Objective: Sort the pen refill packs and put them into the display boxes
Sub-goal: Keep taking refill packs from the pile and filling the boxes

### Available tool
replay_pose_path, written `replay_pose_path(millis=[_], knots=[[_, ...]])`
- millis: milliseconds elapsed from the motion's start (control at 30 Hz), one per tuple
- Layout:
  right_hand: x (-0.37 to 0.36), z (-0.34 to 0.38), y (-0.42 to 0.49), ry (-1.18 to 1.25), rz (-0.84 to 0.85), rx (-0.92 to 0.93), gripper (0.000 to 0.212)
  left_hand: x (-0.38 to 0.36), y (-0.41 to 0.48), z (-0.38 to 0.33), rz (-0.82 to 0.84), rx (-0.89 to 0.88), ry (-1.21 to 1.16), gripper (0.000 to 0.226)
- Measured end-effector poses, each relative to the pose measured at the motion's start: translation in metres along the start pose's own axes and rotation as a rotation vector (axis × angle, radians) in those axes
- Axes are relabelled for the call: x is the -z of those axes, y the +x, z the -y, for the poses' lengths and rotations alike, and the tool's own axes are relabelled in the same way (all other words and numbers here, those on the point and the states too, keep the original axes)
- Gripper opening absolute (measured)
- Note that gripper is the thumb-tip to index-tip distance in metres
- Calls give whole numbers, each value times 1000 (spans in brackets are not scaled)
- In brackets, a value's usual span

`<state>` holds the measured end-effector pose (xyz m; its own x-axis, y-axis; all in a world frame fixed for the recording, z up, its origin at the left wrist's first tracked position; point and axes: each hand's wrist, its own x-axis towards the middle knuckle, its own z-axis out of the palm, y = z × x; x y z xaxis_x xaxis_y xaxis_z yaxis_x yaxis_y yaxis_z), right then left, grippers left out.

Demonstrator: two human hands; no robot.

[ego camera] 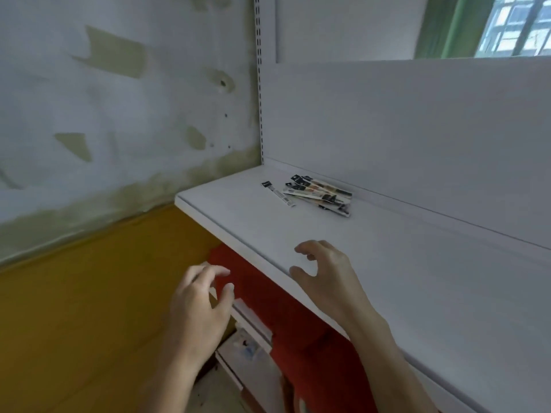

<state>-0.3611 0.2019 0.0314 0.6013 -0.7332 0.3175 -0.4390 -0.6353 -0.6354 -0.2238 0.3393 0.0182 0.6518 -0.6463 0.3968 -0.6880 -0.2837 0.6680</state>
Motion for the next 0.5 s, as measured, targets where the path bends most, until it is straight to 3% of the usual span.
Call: replay_pose_path(millis=[333,500], knots=[[-31,-28,129,-38,12,-134,32,-58,128,31,164,-65,-166,17],[-42,-54,166,-83,-81,-272,29,-90,183,38,311,-35,-260,16]])
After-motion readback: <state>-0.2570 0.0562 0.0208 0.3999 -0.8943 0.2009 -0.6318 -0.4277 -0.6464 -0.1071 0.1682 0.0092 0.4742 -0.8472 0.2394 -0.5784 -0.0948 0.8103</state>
